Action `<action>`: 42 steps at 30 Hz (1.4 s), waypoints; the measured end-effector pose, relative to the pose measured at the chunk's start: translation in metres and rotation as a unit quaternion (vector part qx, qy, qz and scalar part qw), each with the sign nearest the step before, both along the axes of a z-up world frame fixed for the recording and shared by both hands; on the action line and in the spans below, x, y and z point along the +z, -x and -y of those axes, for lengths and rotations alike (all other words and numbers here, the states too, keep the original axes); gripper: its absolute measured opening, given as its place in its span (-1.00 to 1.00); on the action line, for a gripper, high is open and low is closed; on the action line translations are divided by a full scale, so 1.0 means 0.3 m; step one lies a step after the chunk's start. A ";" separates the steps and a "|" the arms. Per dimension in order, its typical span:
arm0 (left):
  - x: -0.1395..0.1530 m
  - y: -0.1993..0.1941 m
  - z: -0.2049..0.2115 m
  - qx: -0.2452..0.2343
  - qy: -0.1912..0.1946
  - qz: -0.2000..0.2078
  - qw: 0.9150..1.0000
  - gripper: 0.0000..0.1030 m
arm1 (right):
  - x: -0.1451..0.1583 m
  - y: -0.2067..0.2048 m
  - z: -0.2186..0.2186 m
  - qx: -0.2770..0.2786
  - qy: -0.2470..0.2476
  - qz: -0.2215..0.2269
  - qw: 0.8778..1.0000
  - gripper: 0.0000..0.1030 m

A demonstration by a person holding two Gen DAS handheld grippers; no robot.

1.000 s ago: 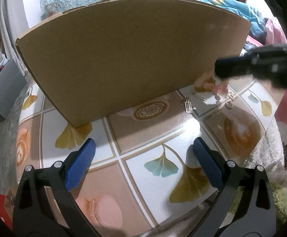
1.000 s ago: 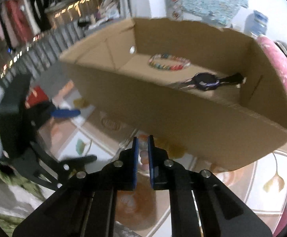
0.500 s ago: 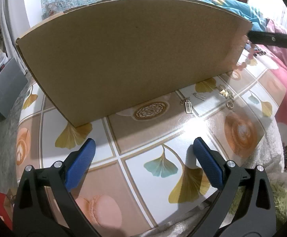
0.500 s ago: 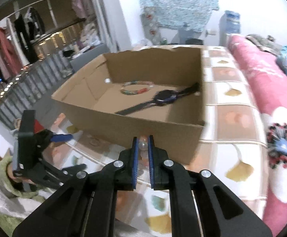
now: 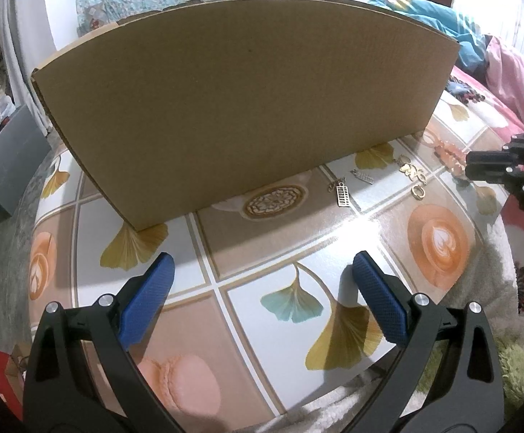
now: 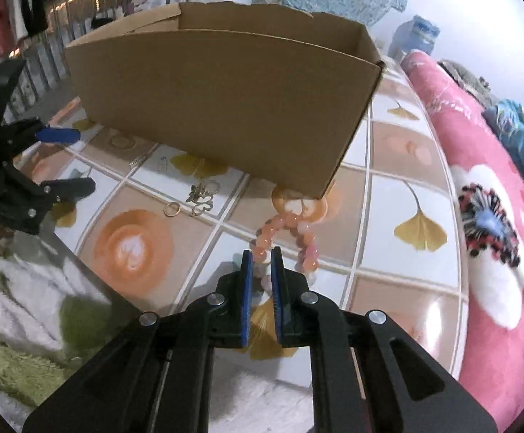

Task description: Organize jewelry

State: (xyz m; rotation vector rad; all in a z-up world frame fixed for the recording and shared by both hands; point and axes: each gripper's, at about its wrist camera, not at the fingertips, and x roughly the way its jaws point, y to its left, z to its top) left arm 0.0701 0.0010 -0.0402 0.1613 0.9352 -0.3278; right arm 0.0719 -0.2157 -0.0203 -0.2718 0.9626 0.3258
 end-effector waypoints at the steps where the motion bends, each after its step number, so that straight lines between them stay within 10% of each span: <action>1: 0.001 0.001 0.002 -0.002 0.000 0.000 1.000 0.86 | 0.008 -0.001 0.012 -0.005 -0.011 0.001 1.000 -0.61; 13: 0.057 0.018 0.008 -0.002 0.035 0.032 0.999 0.83 | 0.074 -0.138 -0.098 0.000 -0.237 -0.022 0.971 -0.46; 18: 0.078 0.019 0.001 -0.003 0.050 0.037 0.998 0.47 | 0.052 -0.244 -0.205 0.003 -0.283 -0.065 0.957 -0.46; 26: 0.055 0.014 -0.004 -0.011 0.090 0.019 0.996 0.10 | 0.016 -0.332 -0.257 -0.013 -0.333 -0.099 0.938 -0.46; 42: 0.043 -0.045 0.110 -0.095 0.082 -0.002 0.992 -0.49 | 0.024 -0.154 0.011 -0.034 -0.331 -0.045 0.942 -0.46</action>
